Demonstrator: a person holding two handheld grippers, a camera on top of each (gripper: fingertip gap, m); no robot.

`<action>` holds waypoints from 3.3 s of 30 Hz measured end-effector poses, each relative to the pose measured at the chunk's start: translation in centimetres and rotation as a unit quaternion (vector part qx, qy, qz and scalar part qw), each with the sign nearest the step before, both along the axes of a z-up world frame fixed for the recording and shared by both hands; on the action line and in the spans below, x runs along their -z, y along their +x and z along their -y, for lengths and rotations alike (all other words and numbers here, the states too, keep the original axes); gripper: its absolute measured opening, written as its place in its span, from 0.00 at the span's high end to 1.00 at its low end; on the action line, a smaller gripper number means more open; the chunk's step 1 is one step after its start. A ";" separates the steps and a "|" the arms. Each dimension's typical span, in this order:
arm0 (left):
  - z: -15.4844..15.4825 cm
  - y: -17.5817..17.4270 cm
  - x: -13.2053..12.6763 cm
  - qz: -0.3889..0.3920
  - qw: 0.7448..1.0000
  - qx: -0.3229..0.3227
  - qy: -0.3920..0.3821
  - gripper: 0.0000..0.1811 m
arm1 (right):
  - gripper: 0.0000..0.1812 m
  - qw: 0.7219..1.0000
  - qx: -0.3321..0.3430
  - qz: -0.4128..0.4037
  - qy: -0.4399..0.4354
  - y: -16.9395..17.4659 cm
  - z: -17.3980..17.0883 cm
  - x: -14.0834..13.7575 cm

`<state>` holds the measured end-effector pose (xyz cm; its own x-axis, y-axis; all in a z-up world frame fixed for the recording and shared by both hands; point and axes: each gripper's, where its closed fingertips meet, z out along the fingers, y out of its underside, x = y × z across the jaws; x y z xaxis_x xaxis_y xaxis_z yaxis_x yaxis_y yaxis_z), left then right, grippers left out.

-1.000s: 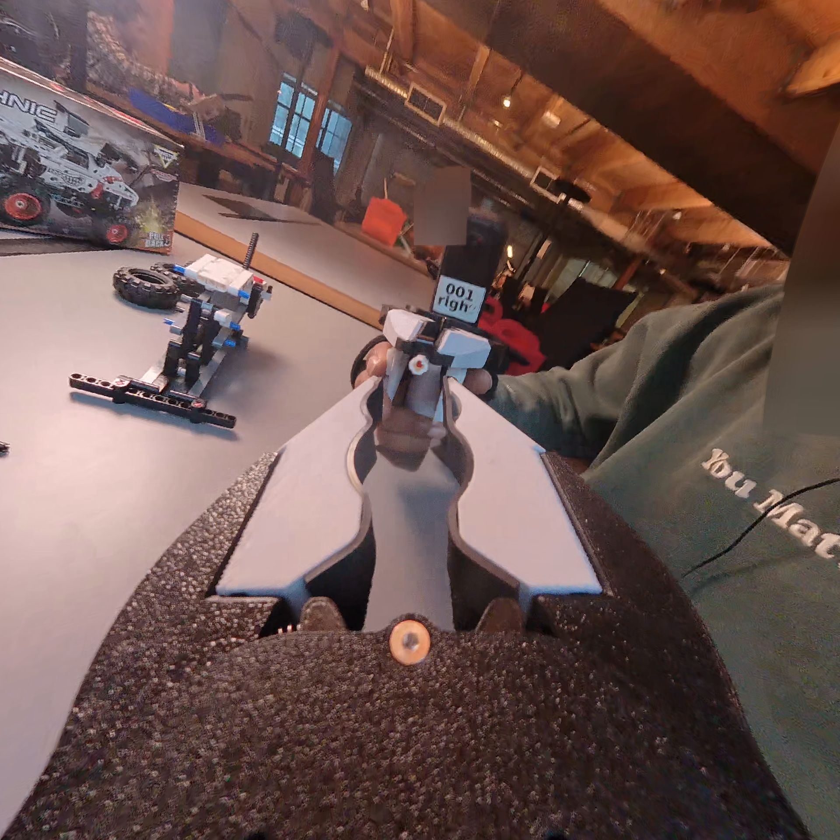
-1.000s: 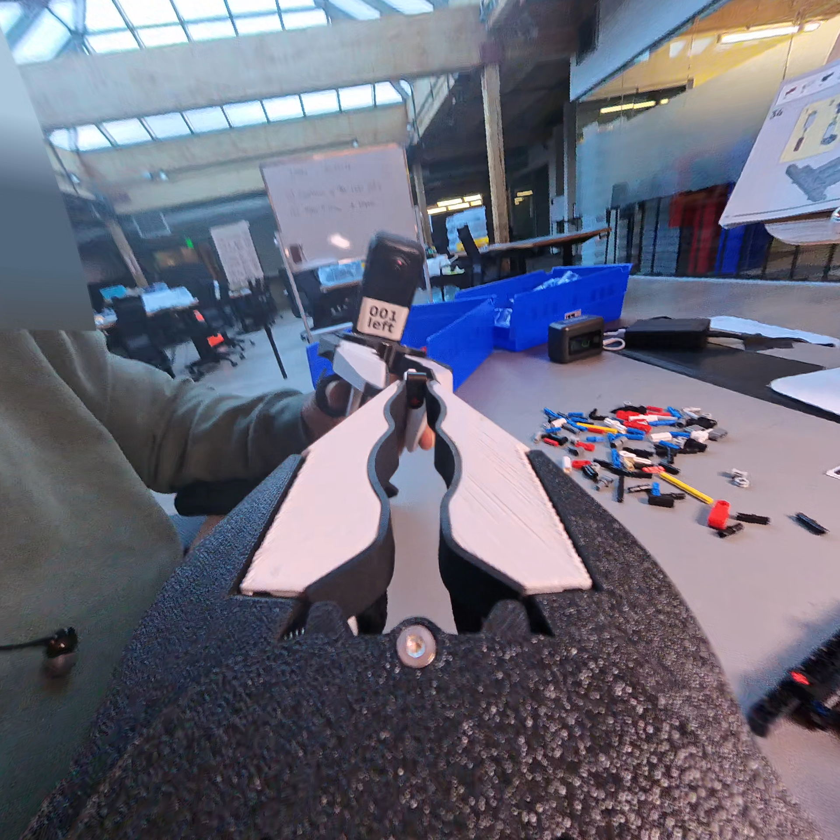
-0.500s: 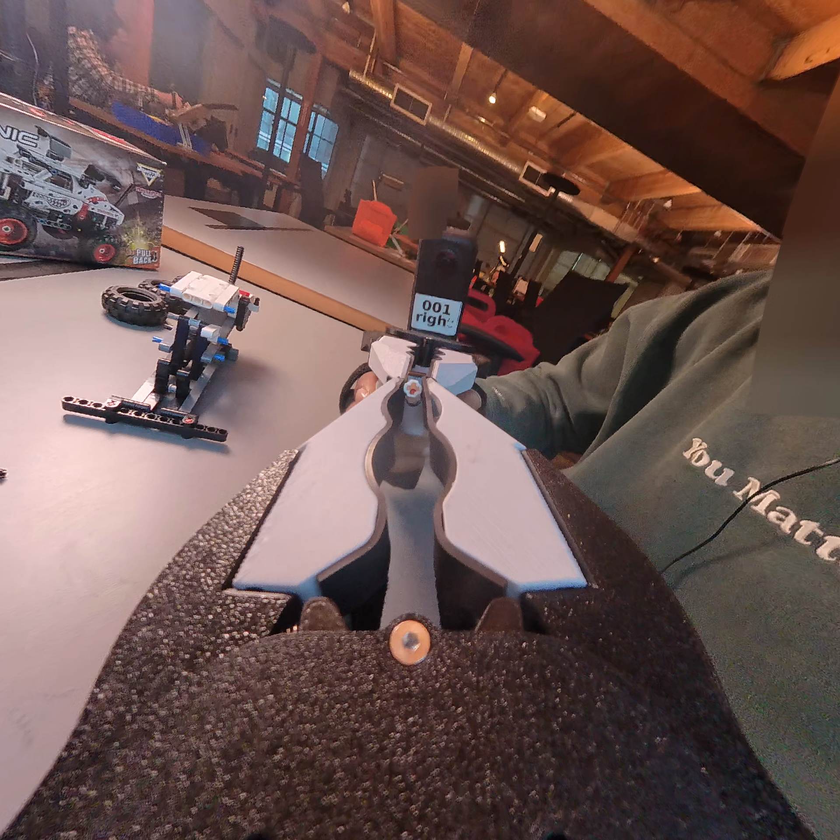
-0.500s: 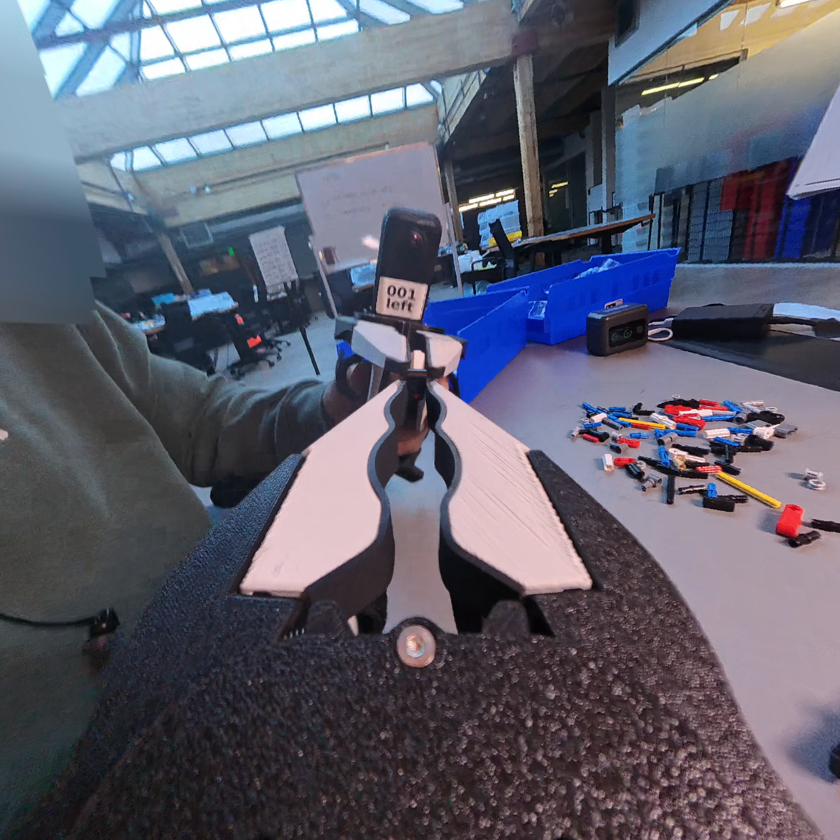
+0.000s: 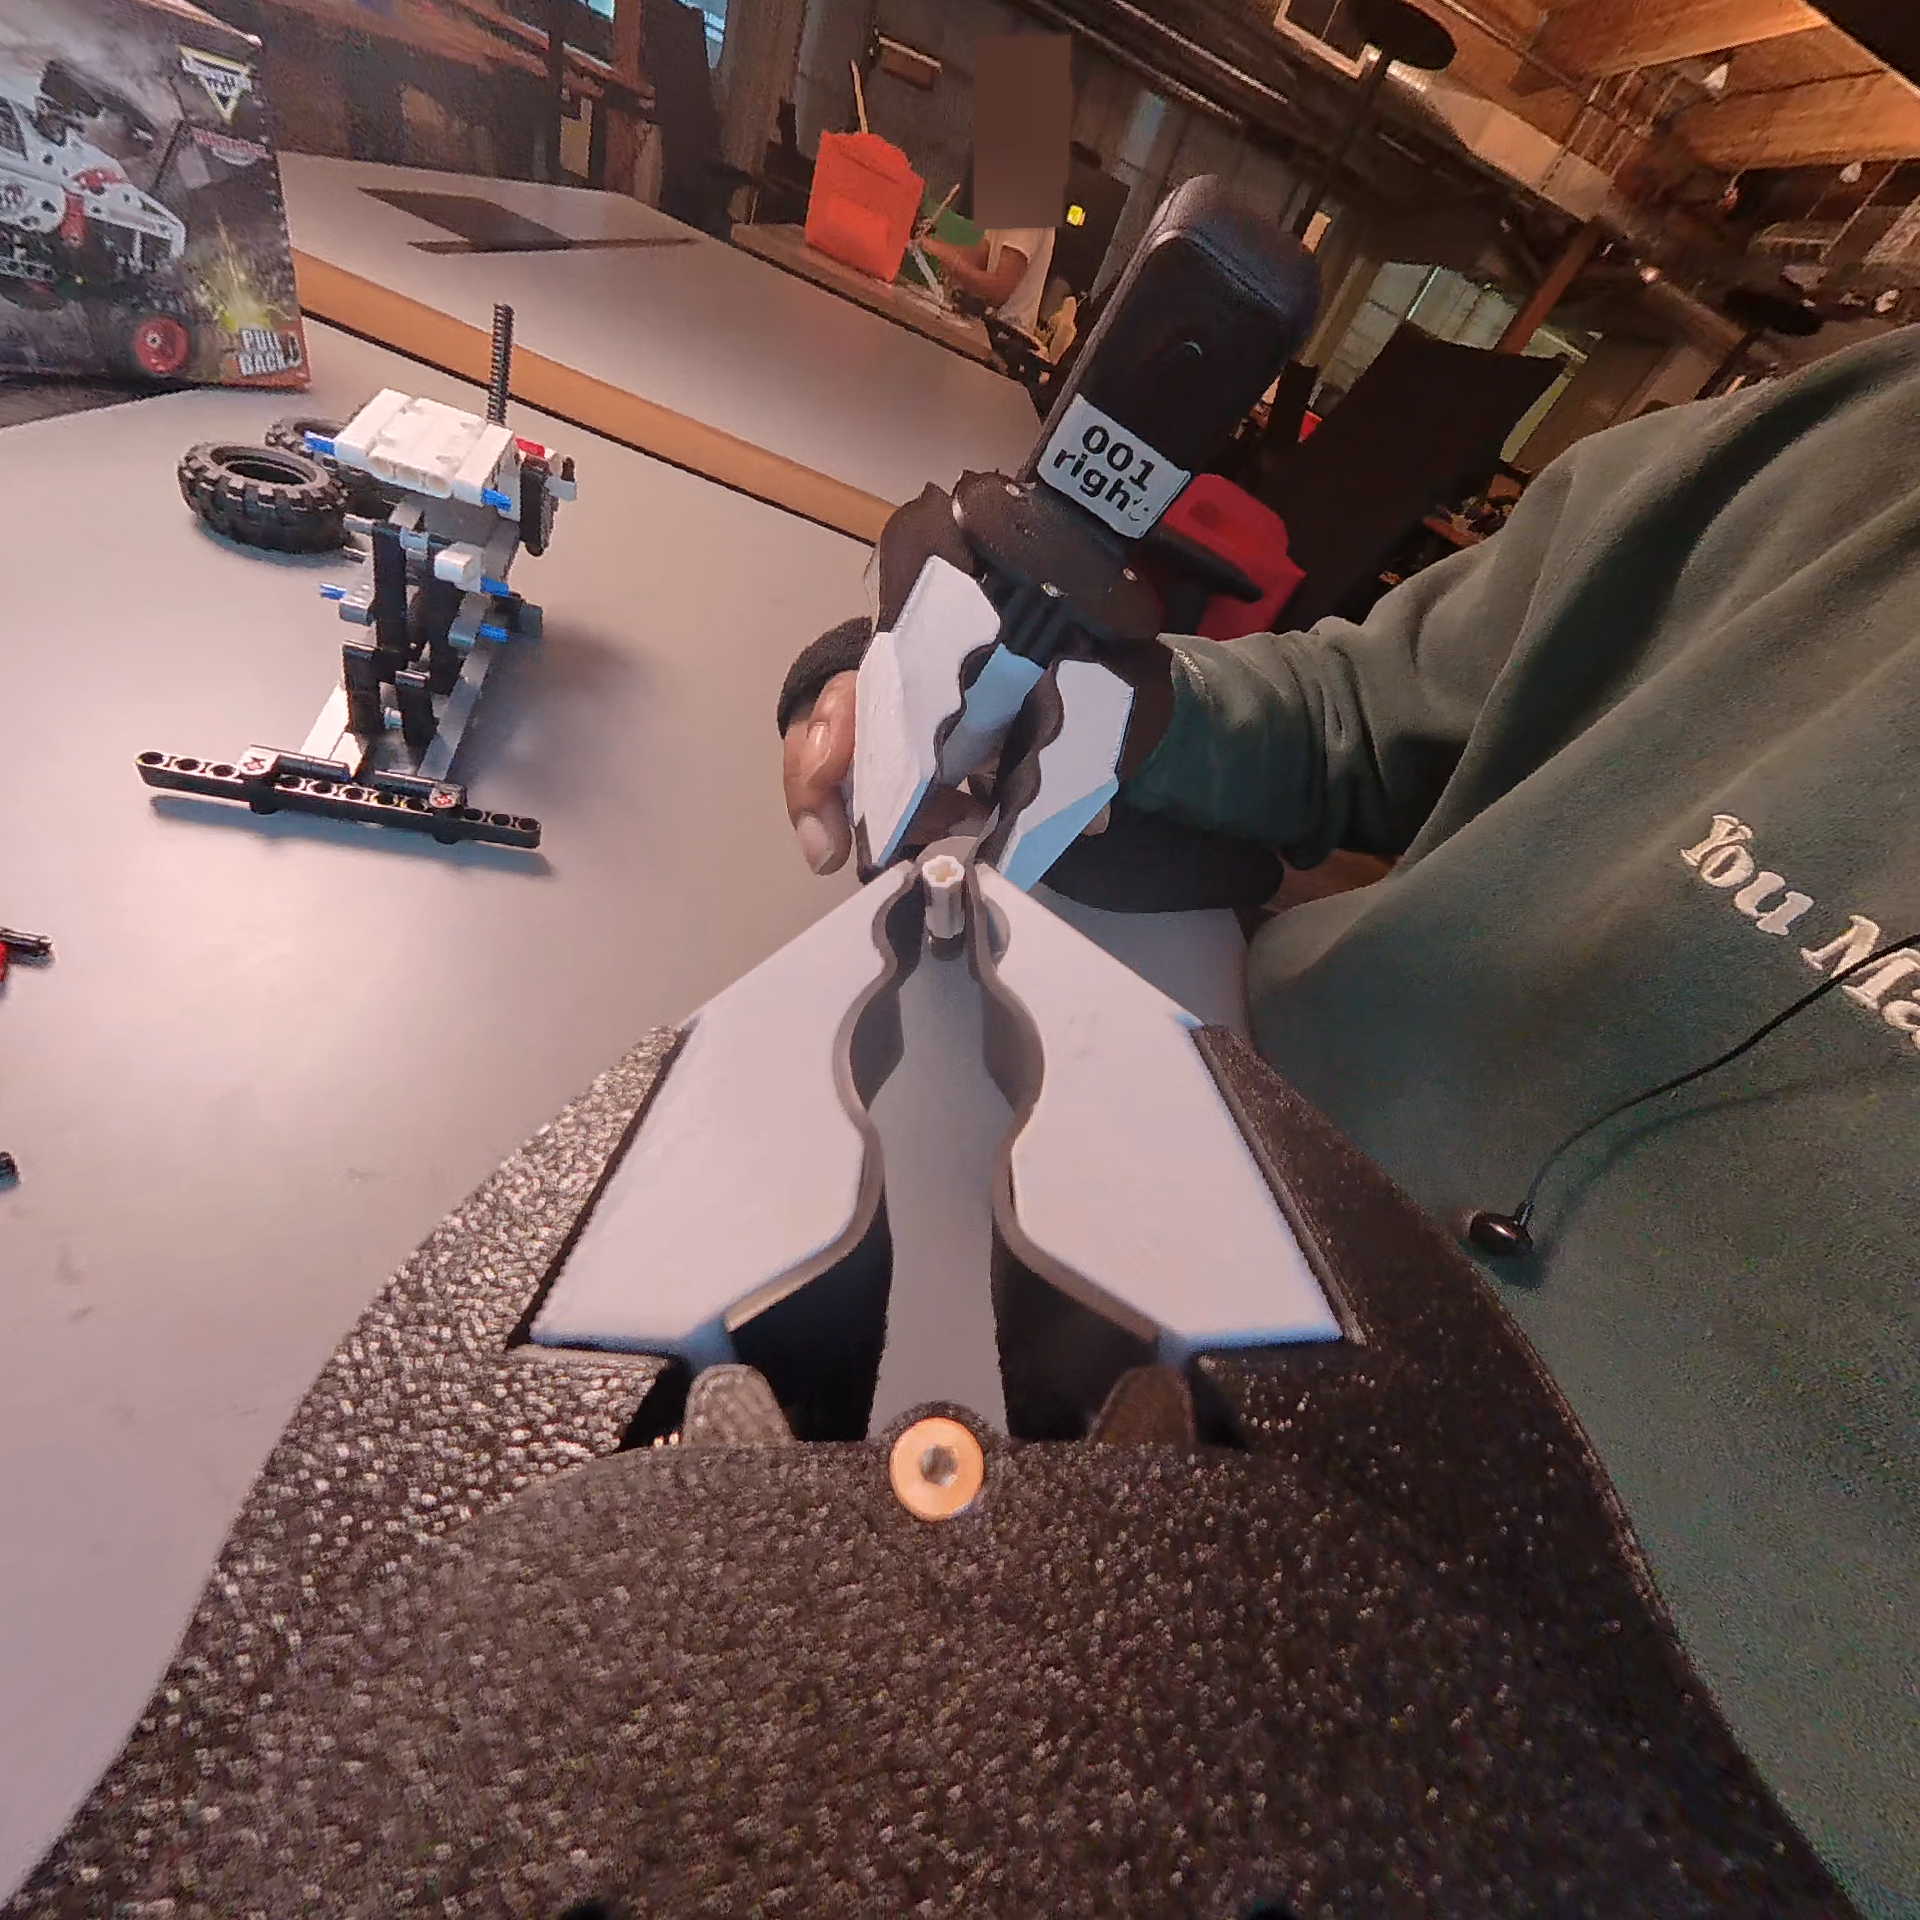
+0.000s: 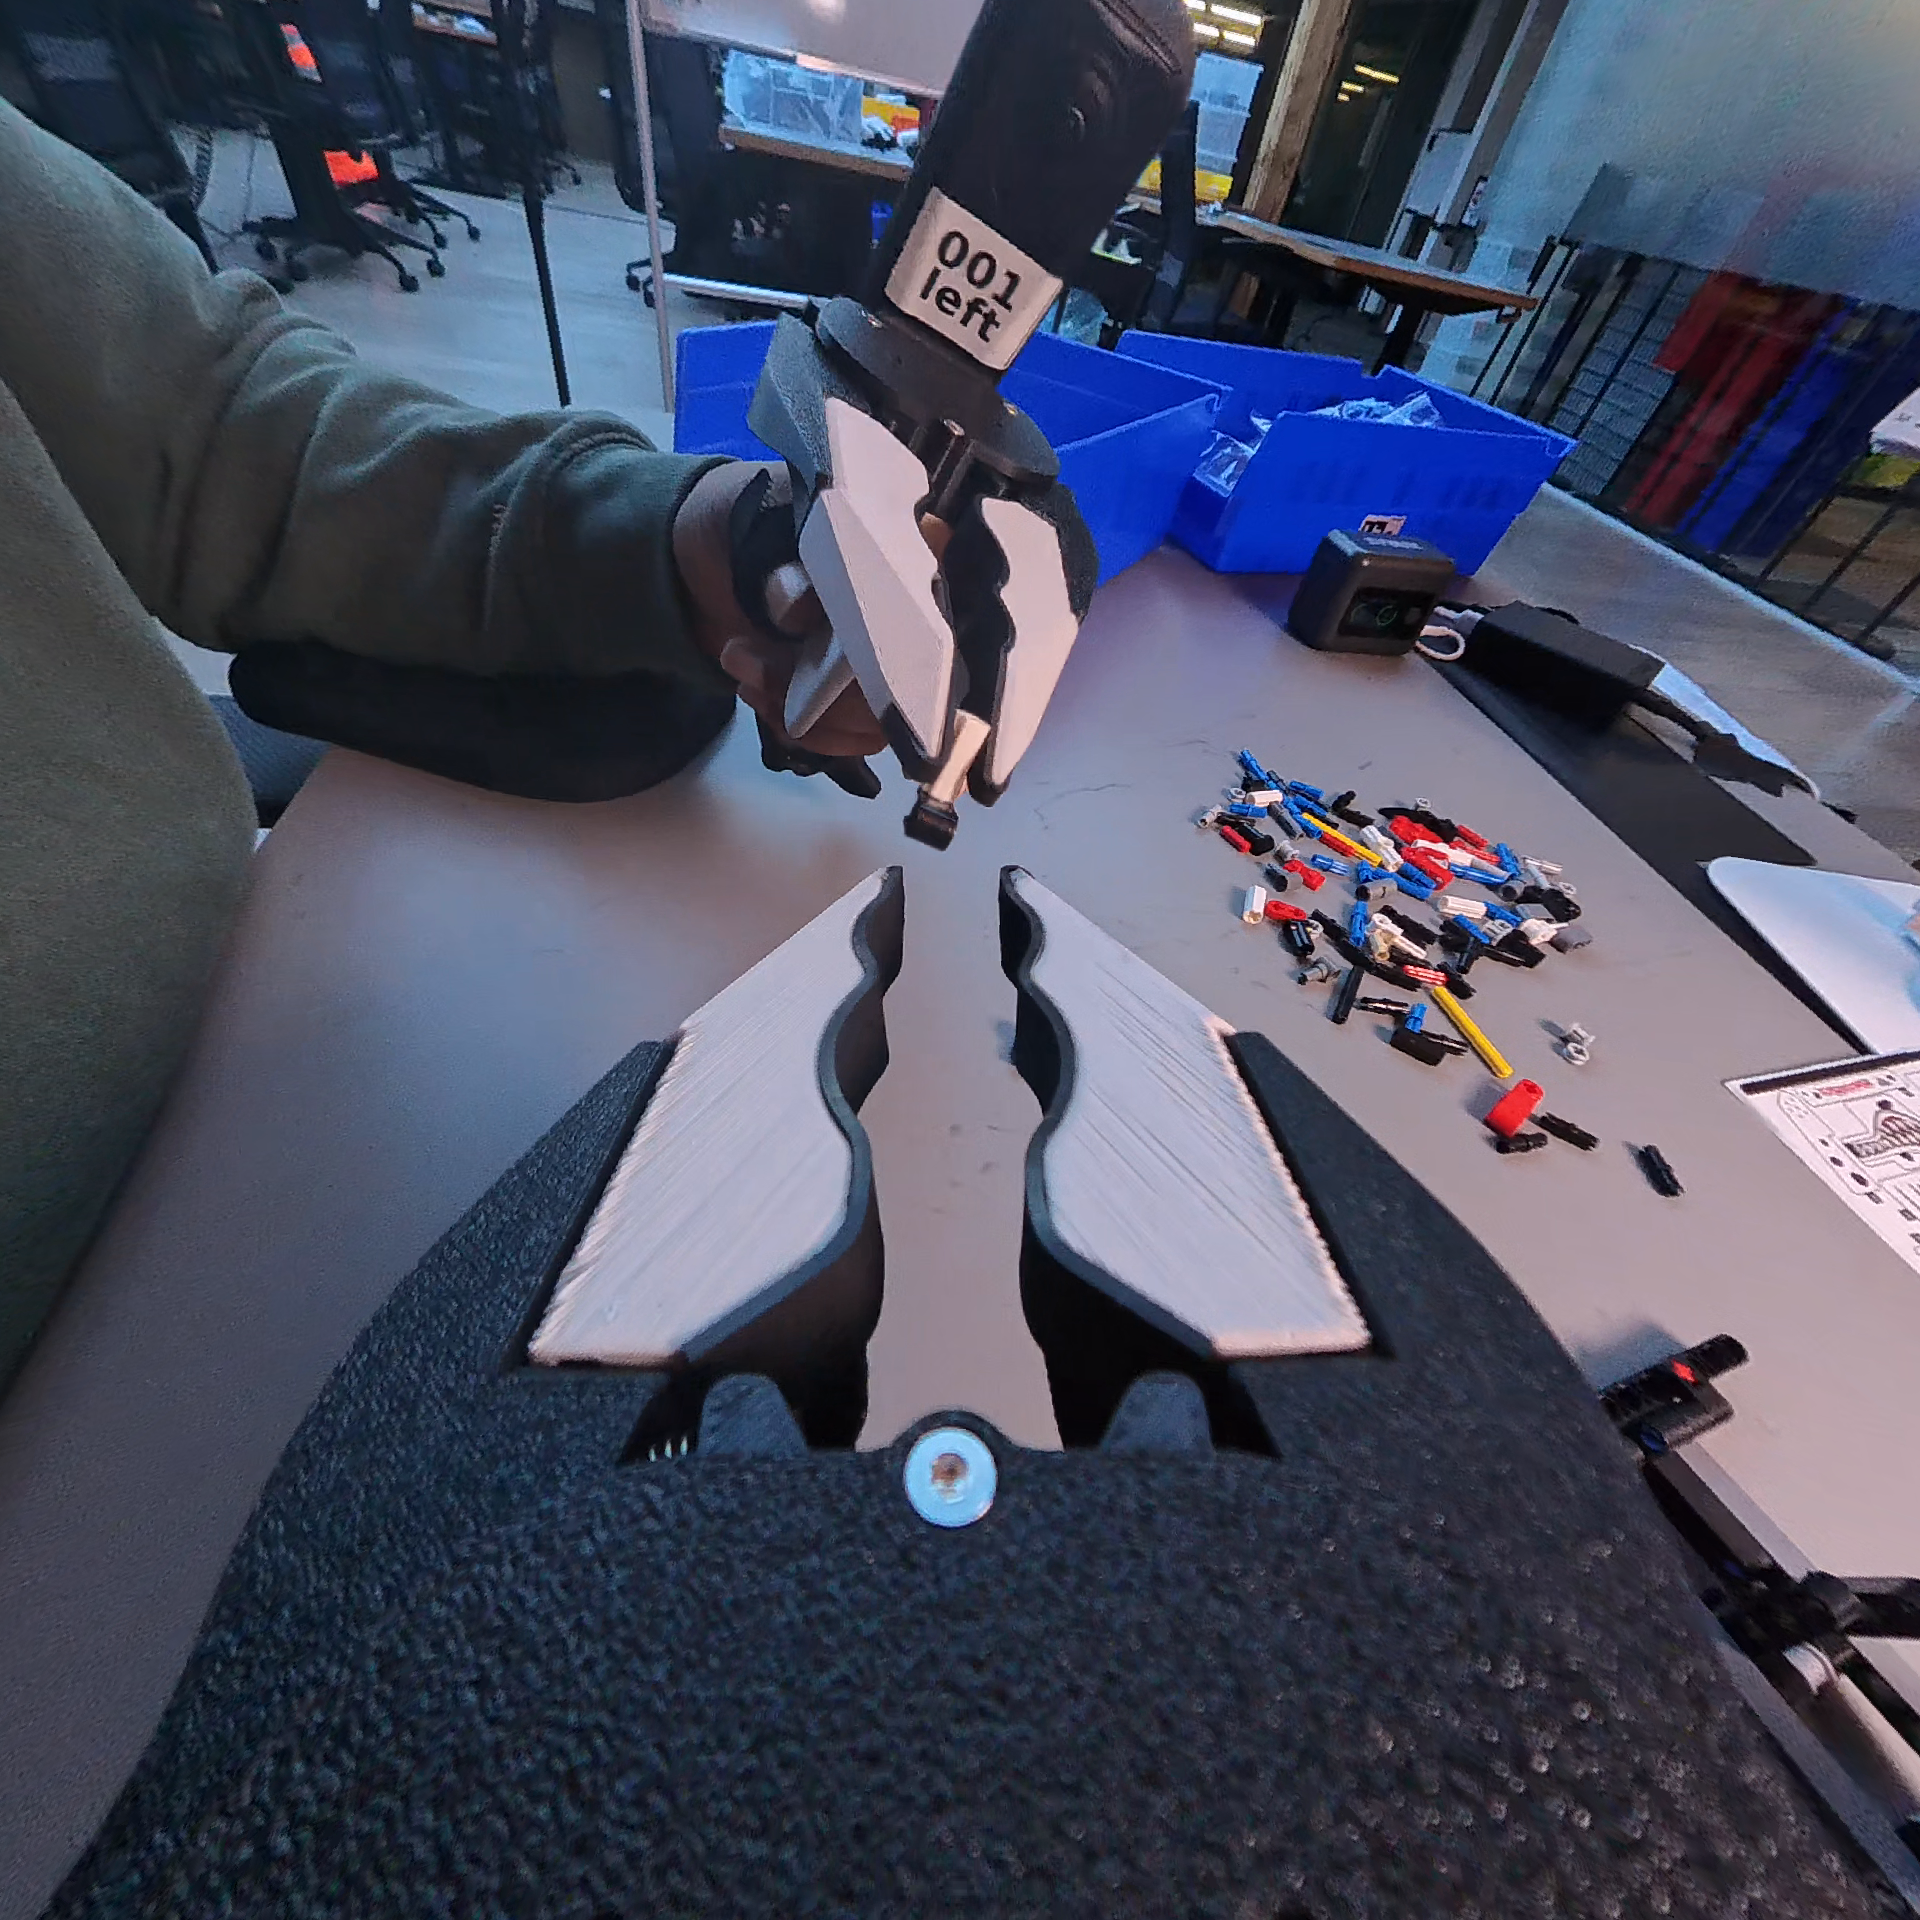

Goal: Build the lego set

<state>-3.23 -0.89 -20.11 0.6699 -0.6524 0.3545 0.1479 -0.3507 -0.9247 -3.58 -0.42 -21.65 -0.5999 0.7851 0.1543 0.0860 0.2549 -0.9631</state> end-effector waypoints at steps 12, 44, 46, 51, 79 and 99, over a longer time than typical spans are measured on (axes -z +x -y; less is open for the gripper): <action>-0.1 0.2 0.5 0.013 1.000 0.007 -0.021 0.96 | 0.89 0.999 -0.015 0.025 -0.040 0.1 0.9 0.1; -1.0 -0.7 5.2 -0.185 0.980 -0.051 -0.047 0.96 | 0.90 0.995 0.030 0.090 0.037 -0.9 -0.7 4.2; -1.1 -1.3 6.9 -0.237 0.968 -0.057 -0.065 0.96 | 0.89 0.993 0.036 0.096 0.061 -0.8 -1.4 4.6; -0.7 -1.9 10.5 -0.333 0.938 -0.040 -0.089 0.96 | 0.89 0.991 0.059 0.097 0.073 -0.8 -3.2 4.7; -0.7 -5.5 11.2 -0.328 0.937 -0.046 -0.110 0.88 | 0.90 0.988 0.038 0.127 0.081 -0.4 -2.4 6.1; -1.1 -2.7 2.6 -0.362 0.919 -0.098 0.120 0.96 | 0.87 0.972 0.039 0.152 -0.175 -1.5 -0.5 1.9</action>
